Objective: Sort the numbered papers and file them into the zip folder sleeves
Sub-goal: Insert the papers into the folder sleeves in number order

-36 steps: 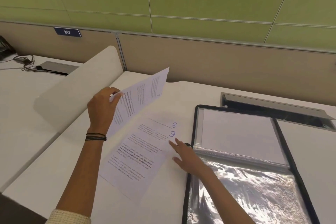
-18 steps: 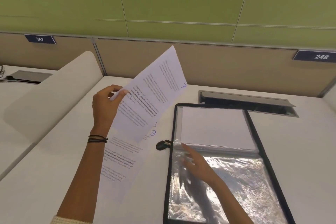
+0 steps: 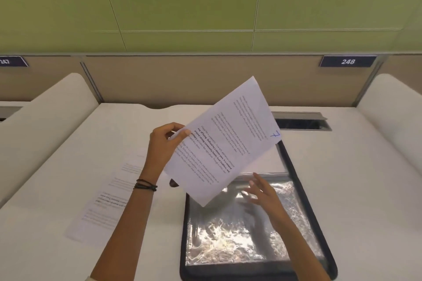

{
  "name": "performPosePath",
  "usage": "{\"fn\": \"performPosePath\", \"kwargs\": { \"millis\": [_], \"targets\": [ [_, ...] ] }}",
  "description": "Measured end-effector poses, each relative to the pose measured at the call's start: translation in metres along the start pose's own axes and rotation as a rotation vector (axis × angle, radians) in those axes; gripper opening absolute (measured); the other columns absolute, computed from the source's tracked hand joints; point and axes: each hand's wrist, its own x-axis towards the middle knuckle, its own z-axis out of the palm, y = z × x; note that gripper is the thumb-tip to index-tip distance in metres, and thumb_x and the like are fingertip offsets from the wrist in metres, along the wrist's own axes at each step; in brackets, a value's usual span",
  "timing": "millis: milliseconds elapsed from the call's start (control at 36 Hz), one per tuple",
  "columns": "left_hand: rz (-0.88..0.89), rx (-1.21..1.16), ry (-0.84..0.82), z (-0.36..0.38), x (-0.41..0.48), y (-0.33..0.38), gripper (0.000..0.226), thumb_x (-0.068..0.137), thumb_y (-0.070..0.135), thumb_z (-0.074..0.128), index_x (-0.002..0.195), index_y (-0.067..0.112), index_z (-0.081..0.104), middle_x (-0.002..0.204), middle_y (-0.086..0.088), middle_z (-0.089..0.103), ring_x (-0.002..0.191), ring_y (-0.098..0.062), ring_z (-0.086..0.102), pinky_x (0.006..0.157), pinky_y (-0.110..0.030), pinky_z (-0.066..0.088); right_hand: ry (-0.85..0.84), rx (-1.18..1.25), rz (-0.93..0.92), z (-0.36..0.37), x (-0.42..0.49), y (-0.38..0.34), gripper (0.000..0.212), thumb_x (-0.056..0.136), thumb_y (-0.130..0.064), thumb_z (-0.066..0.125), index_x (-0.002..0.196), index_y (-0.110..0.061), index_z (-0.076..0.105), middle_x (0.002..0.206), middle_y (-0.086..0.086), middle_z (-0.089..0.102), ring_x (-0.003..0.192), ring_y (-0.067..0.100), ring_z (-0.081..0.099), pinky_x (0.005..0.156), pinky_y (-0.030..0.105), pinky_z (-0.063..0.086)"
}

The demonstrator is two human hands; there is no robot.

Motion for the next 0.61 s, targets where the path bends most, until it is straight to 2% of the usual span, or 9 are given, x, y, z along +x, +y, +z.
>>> {"fn": "performPosePath", "kwargs": {
  "millis": [83, 167, 194, 278, 306, 389, 444, 556, 611],
  "targets": [
    [-0.007, -0.018, -0.073, 0.021, -0.009, 0.001, 0.007, 0.084, 0.023, 0.069, 0.082, 0.016, 0.069, 0.078, 0.001, 0.071, 0.066, -0.019, 0.067, 0.059, -0.024, 0.052, 0.045, -0.011, 0.005, -0.017, -0.005, 0.001, 0.047, 0.093, -0.03, 0.055, 0.137, -0.02, 0.043, 0.122, 0.002, 0.061, 0.098, 0.015, 0.066, 0.073, 0.028, 0.057],
    [-0.039, -0.047, -0.148, 0.041, -0.021, 0.0, 0.004, 0.085, 0.02, 0.069, 0.082, 0.018, 0.069, 0.075, 0.004, 0.071, 0.065, -0.012, 0.068, 0.057, -0.018, 0.051, 0.054, 0.077, -0.001, -0.033, -0.014, 0.002, 0.037, 0.087, -0.033, 0.06, 0.119, -0.014, 0.058, 0.107, 0.006, 0.069, 0.096, 0.022, 0.068, 0.076, 0.036, 0.057],
    [-0.055, -0.051, -0.163, 0.047, -0.024, -0.001, 0.004, 0.085, 0.02, 0.069, 0.083, 0.017, 0.069, 0.075, 0.004, 0.071, 0.065, -0.012, 0.068, 0.058, -0.018, 0.052, 0.067, 0.102, 0.001, -0.038, -0.018, 0.003, 0.04, 0.083, -0.037, 0.065, 0.114, -0.011, 0.061, 0.103, 0.008, 0.07, 0.095, 0.025, 0.068, 0.077, 0.038, 0.057],
    [-0.119, -0.065, -0.21, 0.061, -0.031, -0.002, 0.008, 0.085, 0.022, 0.069, 0.087, 0.014, 0.069, 0.082, -0.001, 0.072, 0.069, -0.017, 0.07, 0.061, -0.024, 0.055, 0.104, 0.095, 0.003, -0.055, -0.027, 0.009, 0.067, 0.061, -0.056, 0.077, 0.104, -0.006, 0.065, 0.095, 0.014, 0.07, 0.088, 0.029, 0.068, 0.077, 0.041, 0.057],
    [-0.143, -0.077, -0.227, 0.065, -0.032, -0.003, 0.01, 0.085, 0.022, 0.069, 0.088, 0.013, 0.069, 0.084, -0.003, 0.073, 0.07, -0.018, 0.07, 0.062, -0.025, 0.055, 0.117, 0.091, 0.007, -0.059, -0.03, 0.011, 0.068, 0.06, -0.056, 0.078, 0.102, -0.004, 0.065, 0.093, 0.015, 0.07, 0.084, 0.028, 0.068, 0.075, 0.039, 0.057],
    [-0.186, -0.134, -0.266, 0.075, -0.037, -0.003, 0.011, 0.085, 0.021, 0.068, 0.09, 0.011, 0.069, 0.086, -0.004, 0.073, 0.073, -0.02, 0.071, 0.063, -0.026, 0.056, 0.157, 0.097, 0.006, -0.073, -0.038, 0.012, 0.032, 0.079, -0.024, 0.071, 0.097, 0.002, 0.066, 0.08, 0.016, 0.067, 0.069, 0.022, 0.062, 0.061, 0.026, 0.053],
    [-0.191, -0.151, -0.269, 0.081, -0.04, -0.002, 0.011, 0.085, 0.02, 0.068, 0.09, 0.01, 0.069, 0.087, -0.004, 0.073, 0.073, -0.02, 0.071, 0.062, -0.025, 0.056, 0.159, 0.08, 0.005, -0.082, -0.043, 0.012, 0.018, 0.084, -0.013, 0.065, 0.091, 0.004, 0.067, 0.068, 0.012, 0.063, 0.061, 0.017, 0.056, 0.052, 0.018, 0.047],
    [-0.195, -0.15, -0.277, 0.098, -0.043, -0.002, 0.009, 0.086, 0.019, 0.067, 0.089, 0.011, 0.069, 0.086, -0.004, 0.073, 0.072, -0.019, 0.07, 0.061, -0.023, 0.054, 0.177, 0.044, -0.007, -0.102, -0.054, 0.011, 0.016, 0.084, -0.012, 0.066, 0.079, 0.003, 0.067, 0.056, 0.006, 0.058, 0.052, 0.014, 0.051, 0.049, 0.019, 0.042],
    [-0.185, -0.104, -0.282, 0.108, -0.043, -0.007, 0.009, 0.088, 0.021, 0.066, 0.089, 0.013, 0.07, 0.087, -0.004, 0.072, 0.075, -0.02, 0.07, 0.066, -0.026, 0.055, 0.206, 0.033, -0.026, -0.111, -0.059, 0.01, 0.017, 0.084, -0.012, 0.067, 0.078, 0.004, 0.068, 0.055, 0.006, 0.059, 0.05, 0.013, 0.05, 0.047, 0.018, 0.041]
  ]
}}
